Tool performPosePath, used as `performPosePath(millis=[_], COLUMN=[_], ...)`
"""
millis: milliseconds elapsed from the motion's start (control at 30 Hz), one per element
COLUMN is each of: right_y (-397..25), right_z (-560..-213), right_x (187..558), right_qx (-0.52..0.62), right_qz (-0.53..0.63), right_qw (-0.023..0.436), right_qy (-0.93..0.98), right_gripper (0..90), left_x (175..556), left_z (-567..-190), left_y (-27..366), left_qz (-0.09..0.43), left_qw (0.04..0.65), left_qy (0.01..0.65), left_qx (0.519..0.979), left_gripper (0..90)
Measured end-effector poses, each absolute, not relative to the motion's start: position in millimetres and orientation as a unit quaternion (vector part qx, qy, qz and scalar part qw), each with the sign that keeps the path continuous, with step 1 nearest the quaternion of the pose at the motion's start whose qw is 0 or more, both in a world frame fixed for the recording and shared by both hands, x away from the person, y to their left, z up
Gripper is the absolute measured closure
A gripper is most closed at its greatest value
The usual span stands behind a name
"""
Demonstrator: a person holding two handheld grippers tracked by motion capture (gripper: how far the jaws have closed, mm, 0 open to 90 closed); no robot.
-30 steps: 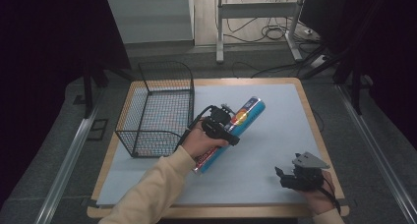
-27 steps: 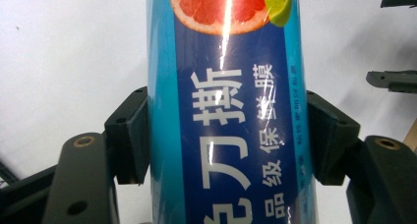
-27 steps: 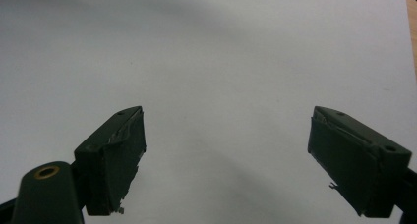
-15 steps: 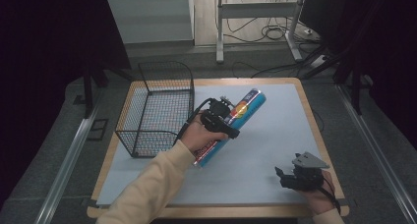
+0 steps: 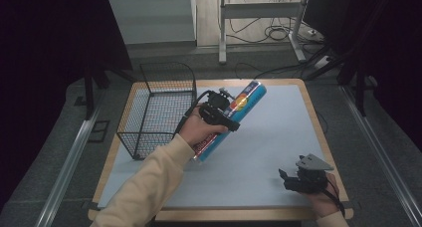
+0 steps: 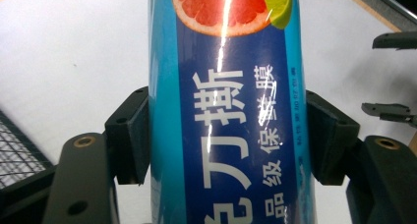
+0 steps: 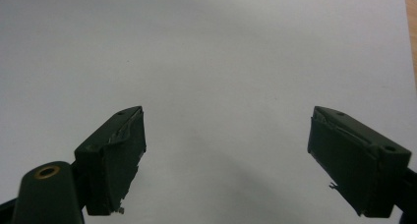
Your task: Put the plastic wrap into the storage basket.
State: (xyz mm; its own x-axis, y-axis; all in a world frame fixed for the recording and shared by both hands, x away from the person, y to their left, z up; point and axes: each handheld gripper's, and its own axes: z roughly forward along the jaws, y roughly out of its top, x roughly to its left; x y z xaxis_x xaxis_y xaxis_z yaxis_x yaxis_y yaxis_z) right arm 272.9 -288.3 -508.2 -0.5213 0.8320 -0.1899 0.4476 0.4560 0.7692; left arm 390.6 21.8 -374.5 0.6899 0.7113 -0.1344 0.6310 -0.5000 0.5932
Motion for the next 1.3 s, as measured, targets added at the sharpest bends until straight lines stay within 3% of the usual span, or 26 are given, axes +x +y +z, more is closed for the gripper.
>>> performPosePath(millis=[1300], right_y=[-289], right_z=[-509], right_x=[274], right_qx=[0.4], right_qz=[0.334], right_qw=[0.286], right_qy=[0.804], right_gripper=[14.8], left_x=[428], left_z=[-320], left_y=[57], left_qz=[0.116], left_qw=[0.331], left_qy=[0.414], left_qx=[0.84], left_gripper=[31.7])
